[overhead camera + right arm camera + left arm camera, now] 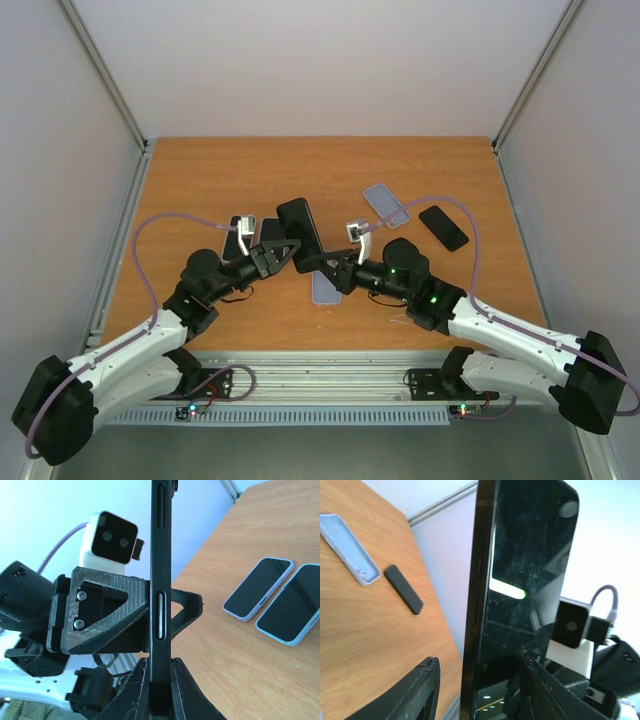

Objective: Put the phone into the phone case
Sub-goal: Place the phone on the phone case.

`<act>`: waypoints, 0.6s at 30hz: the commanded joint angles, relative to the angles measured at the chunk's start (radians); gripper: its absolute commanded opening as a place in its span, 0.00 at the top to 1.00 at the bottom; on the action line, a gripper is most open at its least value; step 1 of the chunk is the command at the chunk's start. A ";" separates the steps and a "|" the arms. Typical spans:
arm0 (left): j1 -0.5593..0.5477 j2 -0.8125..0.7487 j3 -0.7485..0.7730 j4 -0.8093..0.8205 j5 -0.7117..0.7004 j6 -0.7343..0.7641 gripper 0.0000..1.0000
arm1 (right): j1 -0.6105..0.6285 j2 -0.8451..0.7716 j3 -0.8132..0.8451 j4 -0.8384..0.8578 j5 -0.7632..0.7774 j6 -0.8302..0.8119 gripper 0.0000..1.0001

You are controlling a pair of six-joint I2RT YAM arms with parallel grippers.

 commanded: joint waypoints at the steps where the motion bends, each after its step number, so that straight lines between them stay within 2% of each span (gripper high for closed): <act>1: 0.009 0.027 -0.024 0.255 0.071 -0.037 0.57 | -0.040 -0.023 -0.018 0.177 -0.110 0.086 0.99; 6: 0.011 0.038 -0.036 0.352 0.096 -0.056 0.67 | -0.092 -0.001 -0.037 0.266 -0.204 0.144 0.99; 13: 0.014 0.030 -0.033 0.408 0.134 -0.066 0.77 | -0.157 0.054 -0.053 0.378 -0.341 0.207 0.99; 18: 0.015 0.034 -0.028 0.443 0.156 -0.070 0.94 | -0.179 0.095 -0.059 0.445 -0.393 0.251 0.99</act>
